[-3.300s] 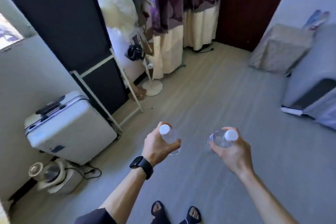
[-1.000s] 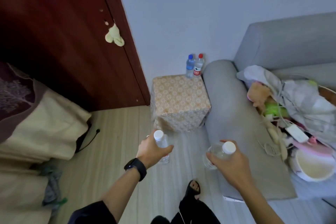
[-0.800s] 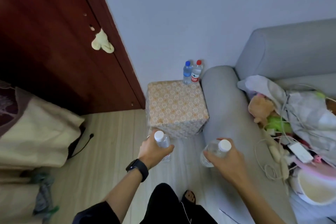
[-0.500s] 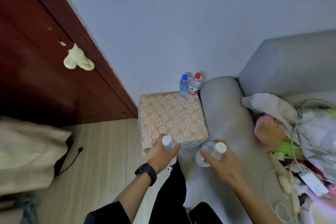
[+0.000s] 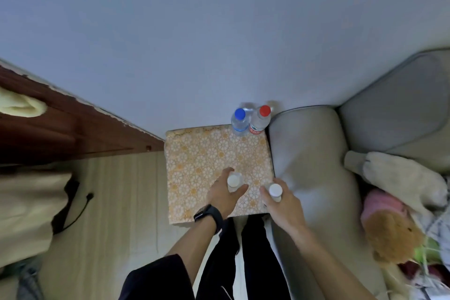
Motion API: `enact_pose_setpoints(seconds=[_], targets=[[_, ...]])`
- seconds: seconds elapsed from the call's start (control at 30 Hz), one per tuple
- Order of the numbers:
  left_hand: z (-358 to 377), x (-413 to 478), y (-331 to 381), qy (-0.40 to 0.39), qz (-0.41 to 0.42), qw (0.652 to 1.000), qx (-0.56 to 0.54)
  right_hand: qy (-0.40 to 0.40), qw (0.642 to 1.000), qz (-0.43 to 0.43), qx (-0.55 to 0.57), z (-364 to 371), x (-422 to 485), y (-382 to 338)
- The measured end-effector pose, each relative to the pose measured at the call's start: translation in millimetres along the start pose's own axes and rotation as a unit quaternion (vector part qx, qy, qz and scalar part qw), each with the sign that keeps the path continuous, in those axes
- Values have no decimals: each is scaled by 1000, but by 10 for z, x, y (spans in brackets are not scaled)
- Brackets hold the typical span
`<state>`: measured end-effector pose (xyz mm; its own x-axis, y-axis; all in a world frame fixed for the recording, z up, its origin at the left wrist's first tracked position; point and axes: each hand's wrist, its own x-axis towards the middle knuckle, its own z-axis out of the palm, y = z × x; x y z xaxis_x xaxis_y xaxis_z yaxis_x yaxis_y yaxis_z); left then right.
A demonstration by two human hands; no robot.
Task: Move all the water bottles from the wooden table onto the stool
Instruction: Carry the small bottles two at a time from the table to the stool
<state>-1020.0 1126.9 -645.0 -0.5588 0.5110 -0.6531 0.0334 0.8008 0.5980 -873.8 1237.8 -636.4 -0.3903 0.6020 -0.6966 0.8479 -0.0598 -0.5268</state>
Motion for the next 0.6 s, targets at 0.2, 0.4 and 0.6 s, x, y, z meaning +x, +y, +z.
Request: enact_pose_setpoints(seconds=[0.2, 0.4, 0.6], targets=[[155, 679, 257, 28, -8, 998, -58, 15, 997, -30, 65, -141, 755, -248], [124, 1148, 508, 81, -1, 995, -58, 15, 992, -105, 71, -123, 1325, -543], [-22, 1153, 485, 15, -2, 1000, -27, -32, 991, -123, 31, -265, 1370, -615]])
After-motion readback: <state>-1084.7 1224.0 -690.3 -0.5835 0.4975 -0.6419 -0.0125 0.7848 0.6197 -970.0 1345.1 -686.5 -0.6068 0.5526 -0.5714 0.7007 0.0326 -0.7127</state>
